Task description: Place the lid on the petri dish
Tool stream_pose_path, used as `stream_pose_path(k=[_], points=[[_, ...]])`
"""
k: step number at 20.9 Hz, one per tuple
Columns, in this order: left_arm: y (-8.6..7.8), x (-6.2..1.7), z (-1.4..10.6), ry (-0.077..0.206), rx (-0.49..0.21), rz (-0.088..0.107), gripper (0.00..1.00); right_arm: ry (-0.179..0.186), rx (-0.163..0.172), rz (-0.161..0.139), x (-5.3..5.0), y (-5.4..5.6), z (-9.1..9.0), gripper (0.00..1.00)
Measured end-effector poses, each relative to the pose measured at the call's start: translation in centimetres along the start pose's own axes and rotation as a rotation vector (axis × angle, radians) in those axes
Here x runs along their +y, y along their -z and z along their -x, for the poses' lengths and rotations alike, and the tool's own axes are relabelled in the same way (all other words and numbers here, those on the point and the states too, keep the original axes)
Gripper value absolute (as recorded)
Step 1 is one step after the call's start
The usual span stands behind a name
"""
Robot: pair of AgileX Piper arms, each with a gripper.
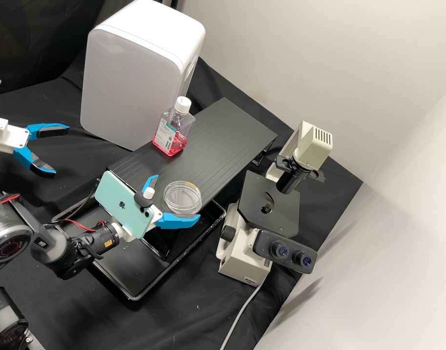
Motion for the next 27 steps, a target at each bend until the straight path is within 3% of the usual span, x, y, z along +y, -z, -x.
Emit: stream_pose_path(k=[4,7,13,14,17,27], points=[[0.0,0.0,0.0,0.0,0.0,0.0,1.0,0.006,-0.016,-0.002,0.07,-0.19,-0.24,1.0],[0.0,0.0,0.0,0.0,0.0,0.0,1.0,0.013,-0.028,-0.041,-0.06,-0.38,-0.54,1.0],[0.03,0.06,-0.05,-0.003,0.001,0.0,1.0,0.011,-0.036,-0.06,0.01,-0.57,-0.6,1.0],[0.03,0.06,-0.05,-0.003,0.001,0.0,1.0,0.011,-0.036,-0.062,0.01,-0.57,-0.6,0.0],[0.03,0.06,-0.05,-0.003,0.001,0.0,1.0,0.012,-0.035,-0.078,-0.01,-0.61,-0.62,0.0],[0.08,-0.21,-0.13,0.009,0.002,0.005,1.0,0.013,-0.03,-0.084,-0.08,-0.75,-0.69,0.0]])
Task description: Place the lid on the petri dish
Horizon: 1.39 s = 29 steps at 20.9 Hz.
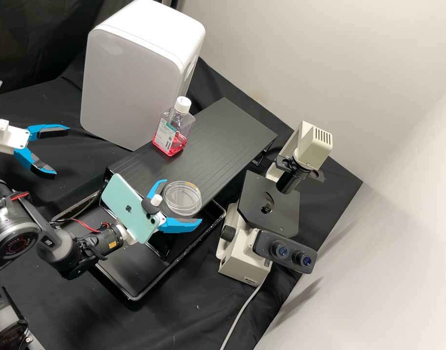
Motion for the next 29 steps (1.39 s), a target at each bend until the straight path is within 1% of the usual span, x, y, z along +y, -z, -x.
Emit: stream_pose_path(k=[1,7,9,22,24,26,27,29], points=[[0.0,0.0,0.0,0.0,0.001,0.0,1.0,0.0,0.0,-0.006,0.0,0.0,0.0,0.0],[0.1,0.02,0.0,-0.003,0.006,0.003,1.0,0.0,0.0,-0.007,0.0,0.0,0.0,0.0],[0.1,0.02,0.0,-0.003,0.006,0.003,1.0,0.0,0.0,-0.014,0.0,0.0,0.0,0.0],[0.0,0.01,0.0,-0.002,0.004,0.002,1.0,-0.001,-0.001,-0.013,0.0,0.0,0.0,0.0],[0.0,0.01,0.0,-0.002,0.004,0.002,1.0,0.004,0.007,-0.017,-0.1,0.2,0.0,0.0],[0.0,0.01,0.0,-0.002,0.004,0.002,1.0,0.012,0.028,-0.029,-0.3,0.6,0.1,0.0],[0.0,0.01,0.0,-0.002,0.004,0.002,1.0,0.02,0.046,-0.031,-0.3,1.0,0.2,0.0],[0.0,0.01,0.0,-0.002,0.004,0.002,1.0,0.062,0.078,-0.019,-0.8,1.6,0.5,0.0]])
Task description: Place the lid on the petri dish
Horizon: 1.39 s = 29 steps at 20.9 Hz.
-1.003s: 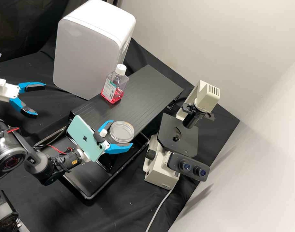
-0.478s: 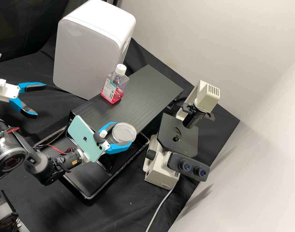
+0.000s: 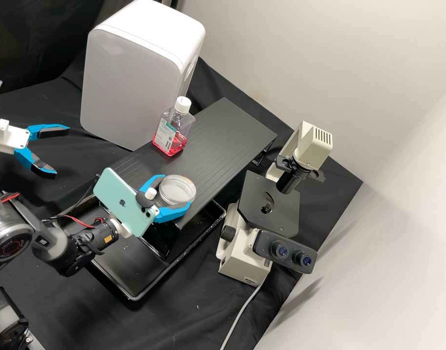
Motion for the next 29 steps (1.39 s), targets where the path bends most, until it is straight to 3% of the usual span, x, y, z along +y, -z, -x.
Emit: stream_pose_path(k=[7,12,19,25,29], points=[[0.0,0.0,0.0,0.0,0.0,0.0,1.0,0.051,0.039,0.008,-0.8,0.9,1.0,0.0],[0.0,0.0,0.0,0.0,0.0,0.0,1.0,0.059,0.039,0.01,-0.9,0.9,1.4,0.0],[0.1,-0.11,-0.1,0.004,0.003,0.004,1.0,0.052,0.031,0.01,-0.7,0.8,1.5,0.0],[0.1,-0.09,-0.2,0.002,0.004,0.005,1.0,0.014,-0.008,0.01,-0.1,-0.4,1.2,0.0],[0.0,-0.09,-0.2,0.002,0.004,0.005,1.0,0.007,-0.012,0.01,-0.1,-0.7,1.1,0.0]])
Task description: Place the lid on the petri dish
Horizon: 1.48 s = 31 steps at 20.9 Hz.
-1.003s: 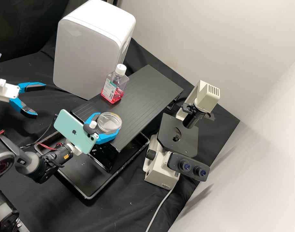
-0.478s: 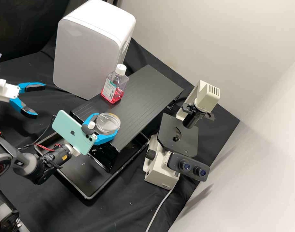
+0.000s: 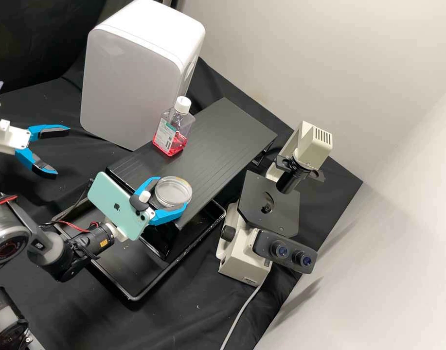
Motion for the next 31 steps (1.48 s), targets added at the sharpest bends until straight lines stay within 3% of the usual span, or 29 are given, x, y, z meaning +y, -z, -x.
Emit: stream_pose_path(k=[5,6,16,27,29,31], points=[[0.0,0.0,0.0,0.0,0.0,0.0,1.0,0.001,-0.001,0.001,-0.08,-0.09,-0.05,0.0],[0.0,0.0,0.0,0.0,0.0,0.0,1.0,0.002,-0.002,0.001,-0.11,-0.11,-0.06,1.0],[0.0,0.0,0.0,0.0,0.0,0.0,1.0,0.007,0.012,0.046,-0.3,0.24,-0.22,1.0],[0.01,0.0,0.0,-0.001,0.001,0.001,1.0,0.007,0.012,0.046,-0.3,0.24,-0.22,1.0],[-0.01,0.0,-0.02,-0.001,0.002,-0.002,1.0,0.007,0.012,0.046,-0.3,0.24,-0.22,1.0],[0.03,0.04,-0.05,-0.007,0.015,-0.02,1.0,0.006,0.014,0.046,-0.26,0.28,-0.2,1.0]])
